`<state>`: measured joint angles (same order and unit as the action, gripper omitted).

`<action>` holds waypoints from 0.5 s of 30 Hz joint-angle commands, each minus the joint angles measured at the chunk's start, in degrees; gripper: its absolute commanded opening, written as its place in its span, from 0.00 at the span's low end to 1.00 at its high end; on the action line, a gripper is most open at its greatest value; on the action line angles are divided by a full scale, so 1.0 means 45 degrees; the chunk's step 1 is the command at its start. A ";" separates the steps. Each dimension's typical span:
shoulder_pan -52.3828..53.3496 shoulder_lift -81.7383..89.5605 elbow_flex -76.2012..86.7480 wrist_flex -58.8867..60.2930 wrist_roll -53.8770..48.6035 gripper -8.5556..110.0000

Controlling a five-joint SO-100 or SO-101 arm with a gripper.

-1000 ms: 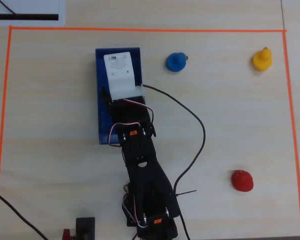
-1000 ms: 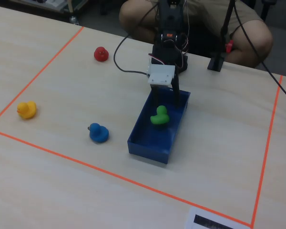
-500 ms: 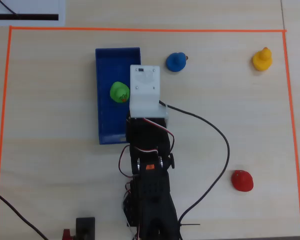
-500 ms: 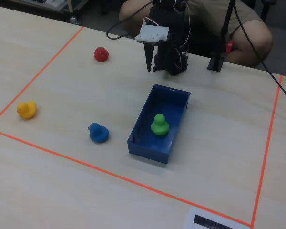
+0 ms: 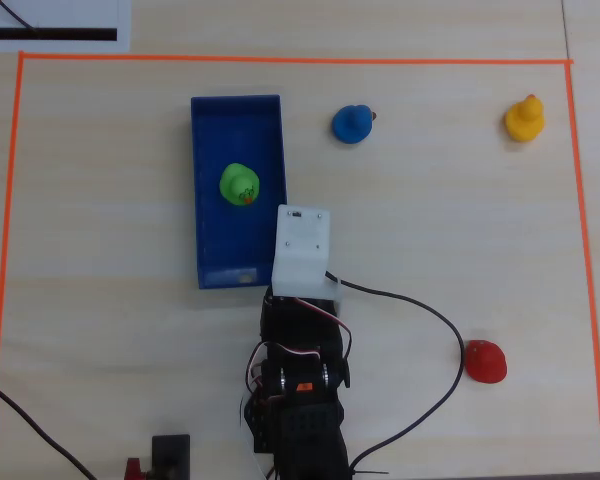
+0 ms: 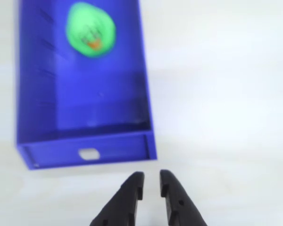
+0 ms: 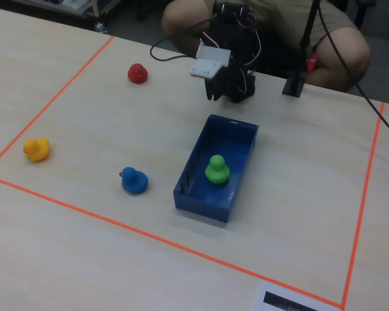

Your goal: Grasp green duck and put it into box.

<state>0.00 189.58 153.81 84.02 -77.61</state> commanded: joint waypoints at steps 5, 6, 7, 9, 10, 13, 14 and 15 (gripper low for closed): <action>0.0137 0.0020 0.1562 0.0371 -0.0684 0.07; 0.0078 0.0020 0.1758 0.0625 -0.0684 0.07; 0.0059 0.0020 0.1895 0.0684 -0.0684 0.07; 0.0117 0.0020 0.2051 0.0645 -0.0664 0.07; 0.0117 0.0020 0.2148 0.0586 -0.0586 0.07; 0.0117 0.0020 0.2402 0.0293 -0.0566 0.07; 0.0117 0.0020 0.2539 0.0176 -0.0566 0.07; 0.0117 0.0020 0.2695 -0.0020 -0.0586 0.07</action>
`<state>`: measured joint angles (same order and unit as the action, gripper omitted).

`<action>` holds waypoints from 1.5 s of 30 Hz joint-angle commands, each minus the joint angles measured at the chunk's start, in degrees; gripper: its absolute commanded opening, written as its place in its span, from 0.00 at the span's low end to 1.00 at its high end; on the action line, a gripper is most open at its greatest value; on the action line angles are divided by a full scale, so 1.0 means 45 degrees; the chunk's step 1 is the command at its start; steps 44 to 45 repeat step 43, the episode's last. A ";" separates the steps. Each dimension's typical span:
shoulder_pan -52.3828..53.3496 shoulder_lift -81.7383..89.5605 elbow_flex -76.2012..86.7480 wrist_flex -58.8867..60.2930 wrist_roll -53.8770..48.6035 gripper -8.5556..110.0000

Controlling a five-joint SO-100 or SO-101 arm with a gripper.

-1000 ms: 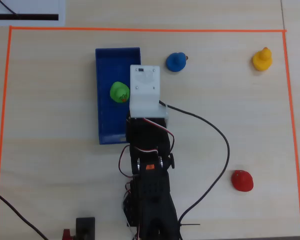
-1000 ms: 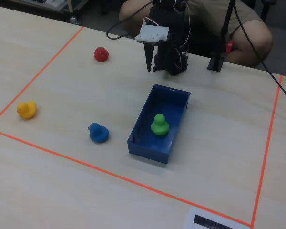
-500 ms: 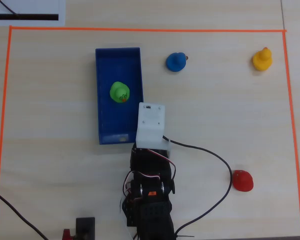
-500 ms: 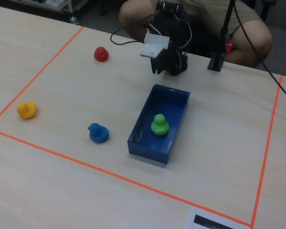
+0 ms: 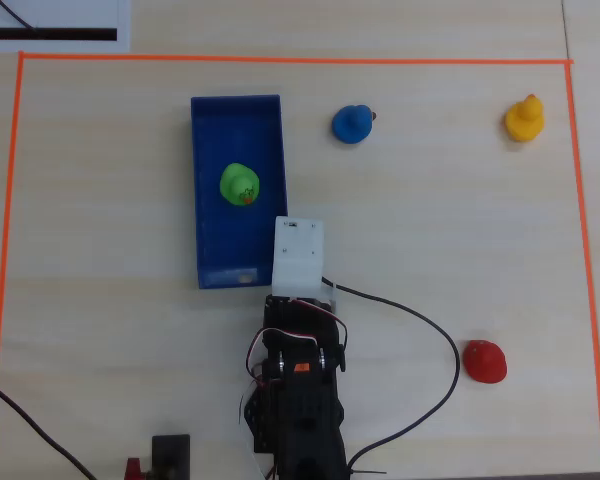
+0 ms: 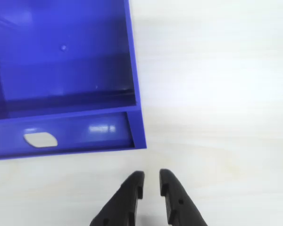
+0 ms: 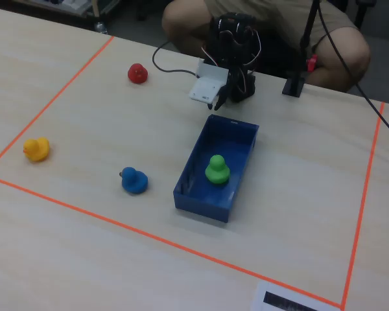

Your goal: Grasp green duck and put it into box.

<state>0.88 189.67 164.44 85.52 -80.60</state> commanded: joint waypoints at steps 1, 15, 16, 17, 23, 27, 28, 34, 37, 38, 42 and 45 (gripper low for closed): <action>-0.0078 0.0000 0.0547 -0.0586 0.0059 0.07; -0.0156 0.0020 0.3047 -0.2090 -0.1035 0.07; -0.0156 0.0020 0.3047 -0.2090 -0.1035 0.07; -0.0156 0.0020 0.3047 -0.2090 -0.1035 0.07; -0.0098 0.0020 0.3047 -0.2109 -0.0820 0.09; 0.0117 0.0020 0.3066 -0.2051 -0.0898 0.10; 0.0117 0.0020 0.3066 -0.2051 -0.0898 0.10; 0.0117 0.0020 0.3066 -0.2051 -0.0898 0.10; 0.0098 0.0020 0.3066 -0.2051 -0.0898 0.10; 0.0098 0.0020 0.3066 -0.2051 -0.0898 0.10; 0.0098 0.0020 0.3066 -0.2051 -0.0898 0.10; 0.0098 0.0020 0.3066 -0.2051 -0.0898 0.10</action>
